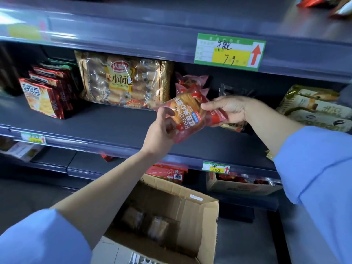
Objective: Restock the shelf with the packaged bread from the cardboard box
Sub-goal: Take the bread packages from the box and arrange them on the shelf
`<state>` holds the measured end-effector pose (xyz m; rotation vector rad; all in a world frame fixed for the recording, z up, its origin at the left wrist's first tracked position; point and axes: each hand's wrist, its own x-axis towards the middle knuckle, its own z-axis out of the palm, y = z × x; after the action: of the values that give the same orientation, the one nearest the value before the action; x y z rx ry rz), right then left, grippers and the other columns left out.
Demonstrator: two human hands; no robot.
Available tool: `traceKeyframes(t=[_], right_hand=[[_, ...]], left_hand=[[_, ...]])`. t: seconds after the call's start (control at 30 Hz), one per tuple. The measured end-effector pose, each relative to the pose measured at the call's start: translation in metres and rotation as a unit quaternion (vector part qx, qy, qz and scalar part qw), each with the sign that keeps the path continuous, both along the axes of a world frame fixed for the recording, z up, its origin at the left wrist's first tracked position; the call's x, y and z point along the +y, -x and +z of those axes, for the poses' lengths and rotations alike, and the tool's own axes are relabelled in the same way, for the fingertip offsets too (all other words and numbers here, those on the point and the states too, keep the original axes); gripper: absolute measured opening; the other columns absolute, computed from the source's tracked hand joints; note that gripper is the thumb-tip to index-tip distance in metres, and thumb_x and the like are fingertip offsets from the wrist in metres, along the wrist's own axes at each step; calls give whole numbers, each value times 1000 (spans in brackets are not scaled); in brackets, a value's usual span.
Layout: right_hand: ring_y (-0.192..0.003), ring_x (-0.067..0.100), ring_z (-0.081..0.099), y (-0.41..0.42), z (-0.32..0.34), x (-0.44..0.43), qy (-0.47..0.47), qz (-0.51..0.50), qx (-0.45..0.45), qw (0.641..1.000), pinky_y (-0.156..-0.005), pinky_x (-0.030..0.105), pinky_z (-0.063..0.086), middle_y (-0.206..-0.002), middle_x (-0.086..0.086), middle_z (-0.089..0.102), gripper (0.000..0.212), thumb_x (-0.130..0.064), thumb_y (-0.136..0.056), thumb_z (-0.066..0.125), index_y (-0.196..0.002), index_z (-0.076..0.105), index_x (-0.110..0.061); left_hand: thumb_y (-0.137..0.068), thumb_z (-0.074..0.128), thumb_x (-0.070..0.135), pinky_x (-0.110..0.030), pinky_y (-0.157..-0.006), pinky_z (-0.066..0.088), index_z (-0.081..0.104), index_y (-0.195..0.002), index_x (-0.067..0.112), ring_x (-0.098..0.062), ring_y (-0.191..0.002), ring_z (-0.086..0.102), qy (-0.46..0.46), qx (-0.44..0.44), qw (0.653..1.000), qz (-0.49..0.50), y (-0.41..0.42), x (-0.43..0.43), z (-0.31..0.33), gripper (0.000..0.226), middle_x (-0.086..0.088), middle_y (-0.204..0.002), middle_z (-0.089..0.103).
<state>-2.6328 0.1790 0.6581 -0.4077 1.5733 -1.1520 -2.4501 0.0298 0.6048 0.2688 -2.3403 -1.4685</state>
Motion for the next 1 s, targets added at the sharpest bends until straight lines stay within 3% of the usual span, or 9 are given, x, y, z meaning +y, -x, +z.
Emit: traceKeyframes(t=[0.13,0.23,0.33,0.43,0.57,0.67,0.87,1.0], right_hand=[[-98,26,66,-3,1,-5,6,0,-5,1000,-100,43,47,-107,12,70,95,-39,-23,97,-108,66,-11],[-94,24,69,-7,3,-8,6,18,-8,1000,-94,43,49,-104,10,72,88,-34,-29,97,-109,65,-14],[-80,18,73,-13,8,-14,-26,31,50,998,-76,37,57,-92,7,75,53,-21,-49,88,-98,67,-17],[-76,18,70,-11,9,-19,-45,-14,110,993,-73,29,58,-95,10,72,28,-7,-74,71,-101,66,-14],[-74,17,71,-7,1,-18,-35,-41,84,995,-76,30,57,-93,9,72,24,-1,-81,65,-102,64,-13],[-84,21,68,-8,-5,-18,-30,-43,75,996,-80,32,55,-97,10,71,29,-2,-78,67,-103,63,-14],[-82,18,70,-6,3,-17,-44,-23,84,995,-71,26,60,-99,9,71,29,0,-78,66,-104,63,-13],[-98,26,66,-4,4,-18,-63,6,111,992,-85,34,55,-114,14,67,46,2,-78,66,-122,57,-9]], left_hand=[[-80,54,-6,-31,-61,40,38,-110,12,-19,-61,49,60,-10,998,10,-3,-18,0,38,9,-69,59],[-79,54,-7,-31,-63,41,38,-108,15,-18,-62,49,91,-10,996,6,-1,-24,5,40,12,-69,58],[-79,53,-6,-35,-62,47,39,-107,12,-26,-69,57,62,-25,998,-1,3,-17,5,36,4,-74,63],[-83,53,-5,-34,-64,45,40,-104,14,-27,-71,60,17,-73,997,-14,6,-13,0,31,-1,-79,65],[-85,57,1,-33,-75,47,44,-107,18,-21,-79,59,-42,-88,995,30,12,-22,1,31,-1,-91,63],[-83,57,1,-33,-72,45,45,-112,13,-21,-79,56,-66,-122,987,76,16,-30,-3,33,-4,-94,61],[-85,54,2,-33,-67,45,48,-118,6,-25,-73,53,-67,-174,977,105,13,-34,-19,34,-13,-97,62],[-85,55,2,-32,-66,44,49,-118,3,-24,-72,52,-64,-183,975,107,11,-34,-24,34,-15,-97,63]])
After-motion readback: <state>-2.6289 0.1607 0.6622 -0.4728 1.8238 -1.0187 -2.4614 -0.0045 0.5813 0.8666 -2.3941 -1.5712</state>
